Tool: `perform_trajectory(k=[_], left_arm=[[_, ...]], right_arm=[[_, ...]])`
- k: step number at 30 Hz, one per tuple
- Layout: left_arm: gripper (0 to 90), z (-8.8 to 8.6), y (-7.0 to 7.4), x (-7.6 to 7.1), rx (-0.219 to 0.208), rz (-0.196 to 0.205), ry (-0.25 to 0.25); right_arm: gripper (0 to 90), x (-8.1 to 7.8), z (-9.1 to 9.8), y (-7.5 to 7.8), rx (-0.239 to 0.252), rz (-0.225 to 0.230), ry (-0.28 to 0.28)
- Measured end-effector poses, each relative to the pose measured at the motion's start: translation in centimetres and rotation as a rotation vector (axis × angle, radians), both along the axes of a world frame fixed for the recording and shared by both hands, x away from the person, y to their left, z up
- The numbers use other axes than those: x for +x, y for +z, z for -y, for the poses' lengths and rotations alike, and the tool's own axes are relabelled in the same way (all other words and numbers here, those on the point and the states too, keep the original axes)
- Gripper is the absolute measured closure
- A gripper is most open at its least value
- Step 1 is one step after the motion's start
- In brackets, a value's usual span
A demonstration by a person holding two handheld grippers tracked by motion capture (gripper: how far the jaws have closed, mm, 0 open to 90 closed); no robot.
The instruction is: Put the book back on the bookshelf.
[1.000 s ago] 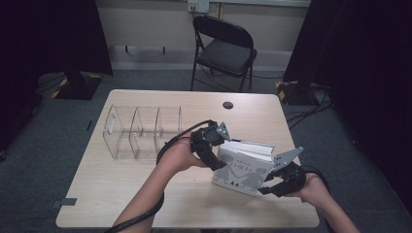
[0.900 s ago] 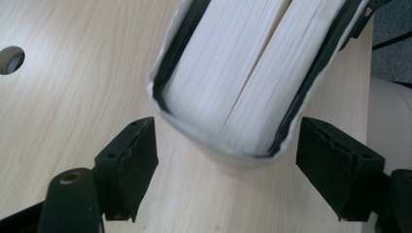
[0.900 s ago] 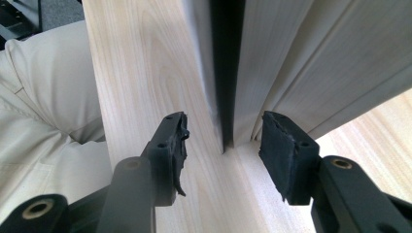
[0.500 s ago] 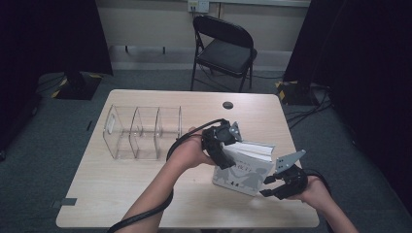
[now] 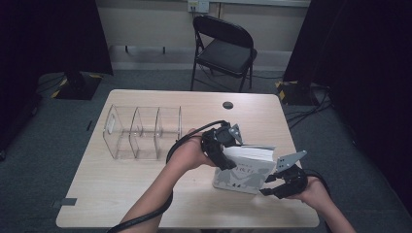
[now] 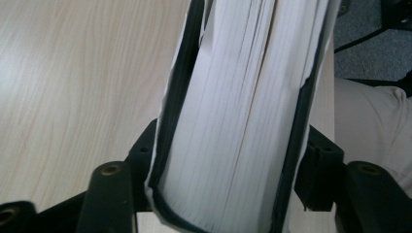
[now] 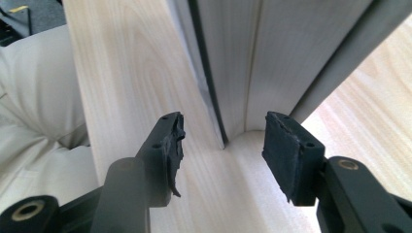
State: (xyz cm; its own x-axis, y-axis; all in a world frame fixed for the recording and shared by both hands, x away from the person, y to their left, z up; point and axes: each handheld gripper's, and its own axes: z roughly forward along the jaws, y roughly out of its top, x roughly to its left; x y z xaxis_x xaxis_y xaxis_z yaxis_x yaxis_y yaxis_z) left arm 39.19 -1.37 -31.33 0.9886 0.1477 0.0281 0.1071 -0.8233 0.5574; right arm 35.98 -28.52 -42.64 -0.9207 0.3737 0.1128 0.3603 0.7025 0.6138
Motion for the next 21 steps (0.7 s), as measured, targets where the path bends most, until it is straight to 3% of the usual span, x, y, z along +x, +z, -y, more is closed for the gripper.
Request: perform_trajectory(k=[9,13,17,21], left_arm=[[47.3,0.4,0.4,-0.7,0.037,-0.013,-0.023],[44.4,0.8,0.5,-0.5,0.063,0.035,-0.030],[41.0,1.7,0.8,-0.5,0.053,0.066,-0.054],[40.1,3.0,0.7,-0.3,0.088,0.073,-0.072]], right_arm=[[48.8,0.4,-0.1,0.1,0.027,0.016,-0.022],[48.7,0.4,0.2,0.0,0.032,0.018,-0.023],[48.3,0.3,0.3,-0.1,0.028,0.017,-0.025],[48.1,0.3,0.5,-0.2,0.032,0.013,-0.029]])
